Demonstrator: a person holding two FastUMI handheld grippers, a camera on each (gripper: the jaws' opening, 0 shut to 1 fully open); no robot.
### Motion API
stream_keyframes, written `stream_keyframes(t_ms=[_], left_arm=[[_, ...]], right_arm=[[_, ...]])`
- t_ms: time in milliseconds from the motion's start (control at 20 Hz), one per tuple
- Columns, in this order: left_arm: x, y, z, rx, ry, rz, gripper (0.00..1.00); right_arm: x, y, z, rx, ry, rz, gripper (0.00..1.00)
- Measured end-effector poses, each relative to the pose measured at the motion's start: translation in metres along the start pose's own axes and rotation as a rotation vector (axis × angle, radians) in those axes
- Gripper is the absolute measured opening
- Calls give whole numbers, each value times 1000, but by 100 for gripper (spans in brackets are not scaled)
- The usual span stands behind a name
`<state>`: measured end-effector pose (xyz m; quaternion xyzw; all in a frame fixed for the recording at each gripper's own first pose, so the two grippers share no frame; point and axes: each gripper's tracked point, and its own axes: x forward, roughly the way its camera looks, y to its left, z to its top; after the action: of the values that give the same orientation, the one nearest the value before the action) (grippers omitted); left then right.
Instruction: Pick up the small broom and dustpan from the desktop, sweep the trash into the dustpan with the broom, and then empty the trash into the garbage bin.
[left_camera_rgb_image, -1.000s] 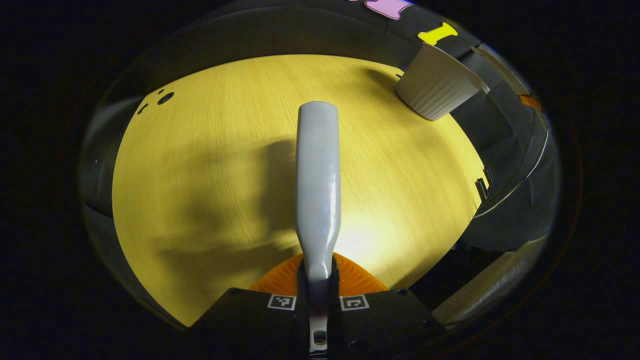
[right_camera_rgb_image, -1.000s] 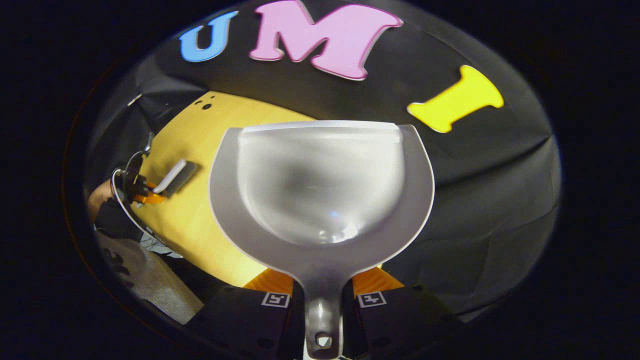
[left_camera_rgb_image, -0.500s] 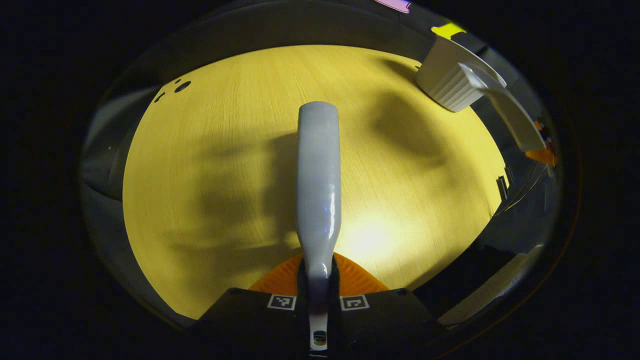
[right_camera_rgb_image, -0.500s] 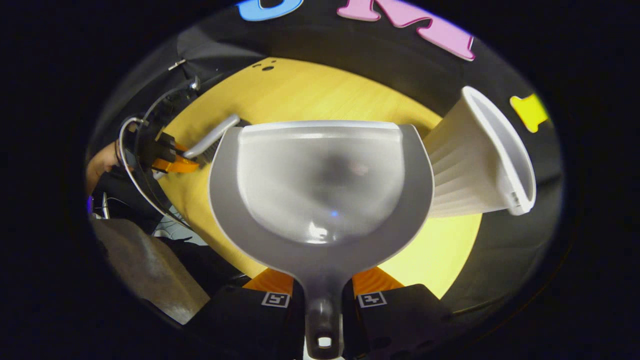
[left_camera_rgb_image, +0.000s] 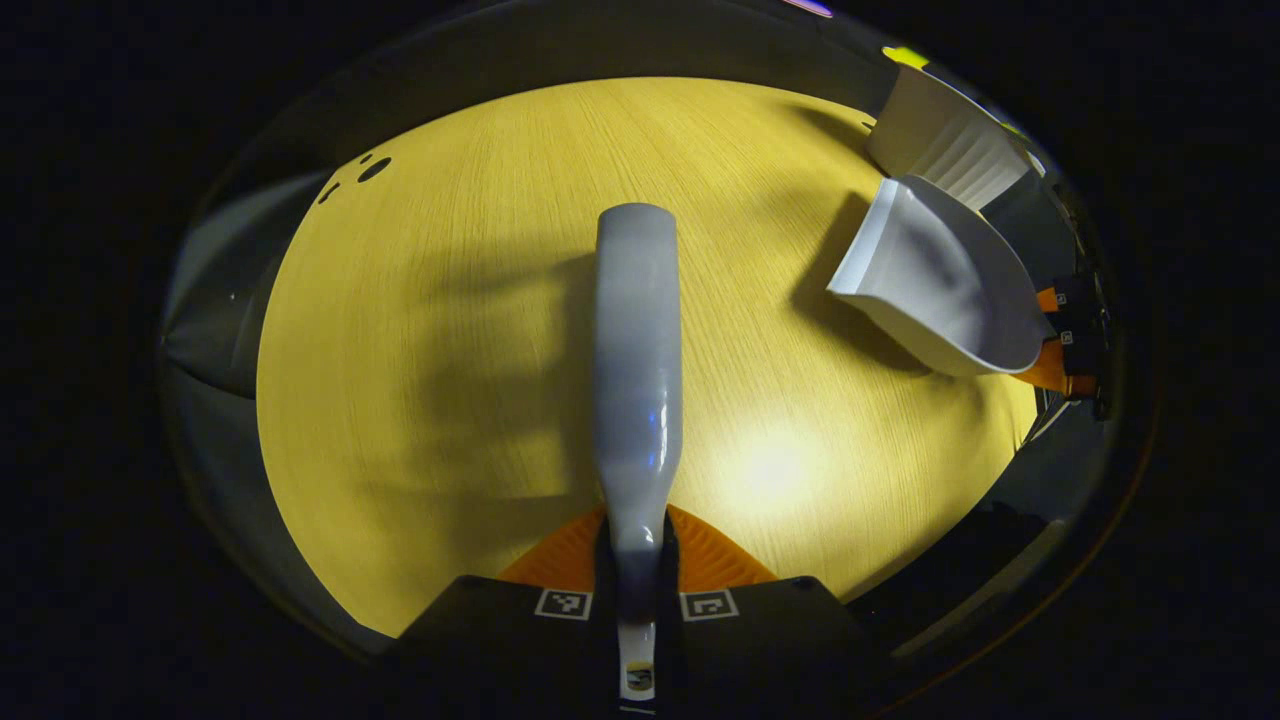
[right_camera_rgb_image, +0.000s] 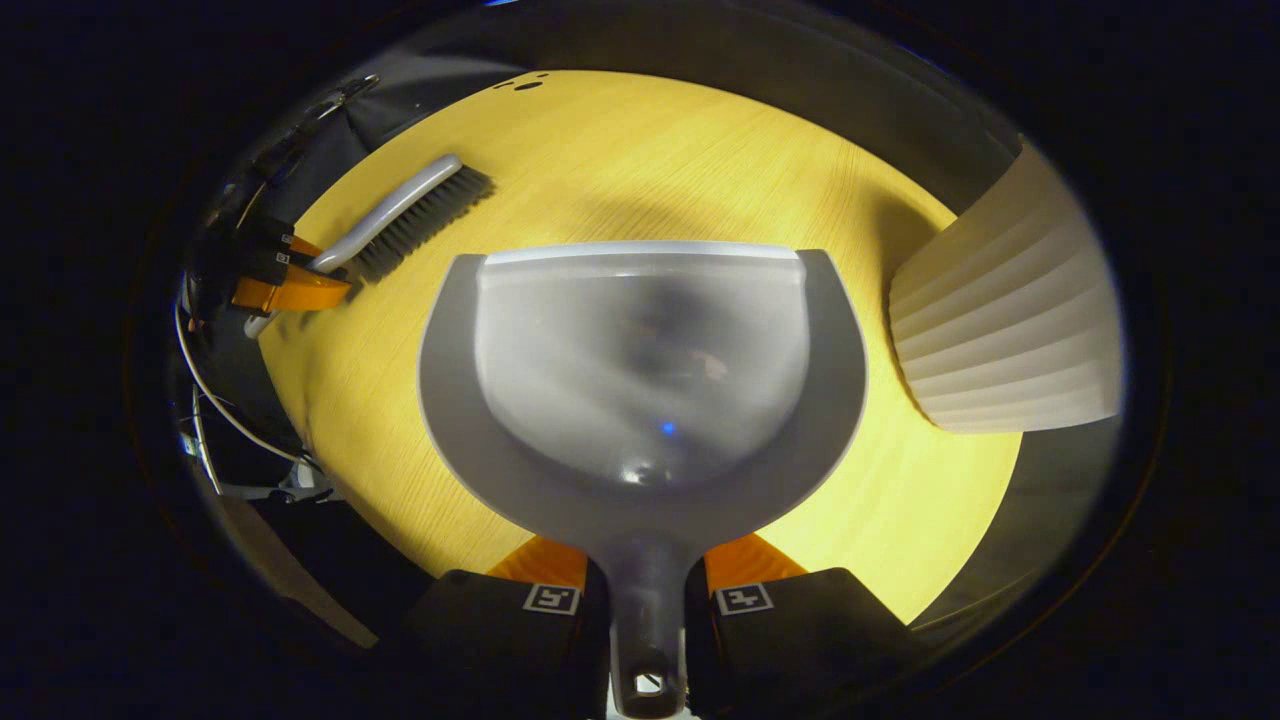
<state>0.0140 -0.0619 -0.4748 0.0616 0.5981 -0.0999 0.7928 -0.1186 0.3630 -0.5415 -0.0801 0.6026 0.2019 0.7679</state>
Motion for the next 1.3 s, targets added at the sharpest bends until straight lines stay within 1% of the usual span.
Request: stream_keyframes(t_ms=[150, 350, 400, 450, 500, 550, 600, 650, 700, 750, 800, 850, 900, 950, 1000, 1100, 1150, 1200, 1300], left_arm=[[2, -6, 6, 22, 3, 19, 18], [2, -5, 8, 25, 6, 28, 18], [2, -5, 8, 27, 7, 27, 18], [3, -4, 8, 30, 9, 24, 18], [2, -4, 8, 34, 11, 21, 18], [2, -4, 9, 38, 12, 18, 19], [3, -4, 10, 39, 12, 15, 20], [3, -4, 10, 37, 13, 12, 21], [2, -6, 10, 36, 18, 6, 23], [1, -9, 8, 39, 25, -1, 24], [-1, -12, 8, 49, 29, -5, 26], [-4, -16, 6, 57, 28, -5, 28], [-6, -20, 6, 60, 27, -10, 31], [-9, -23, 6, 62, 21, -13, 34], [-12, -25, 7, 65, 10, -14, 48], [-22, -30, 10, 55, -18, -19, 76], [-29, -29, 12, 43, -35, -24, 84], [-36, -29, 15, 30, -55, -27, 88], [-54, -28, 22, 25, -100, -25, 89]], right_arm=[[9, 0, 0, 5, 5, -3, 34], [19, 0, -1, 7, 14, -2, 35], [20, -1, -1, 12, 13, -2, 29], [20, -1, -2, 14, 14, 0, 41], [20, -3, -4, 14, 17, 2, 41], [20, -4, -4, 16, 20, 7, 36], [20, -7, -4, 18, 23, 8, 43], [19, -10, -3, 15, 19, 4, 37], [16, -7, -8, 10, 21, 4, 33], [14, -5, -9, 11, 16, 11, 35], [14, -4, -8, 17, 13, 18, 45], [13, -1, -6, 25, 4, 29, 42], [9, 3, -7, 37, 2, 47, 52], [7, 6, -6, 45, -2, 59, 58], [3, 7, -6, 50, -12, 66, 71], [-6, 10, -6, 59, -31, 76, 79], [-12, 10, -6, 66, -44, 83, 80], [-19, 11, -7, 73, -56, 91, 82], [-35, 5, -7, 69, -82, 90, 84]])
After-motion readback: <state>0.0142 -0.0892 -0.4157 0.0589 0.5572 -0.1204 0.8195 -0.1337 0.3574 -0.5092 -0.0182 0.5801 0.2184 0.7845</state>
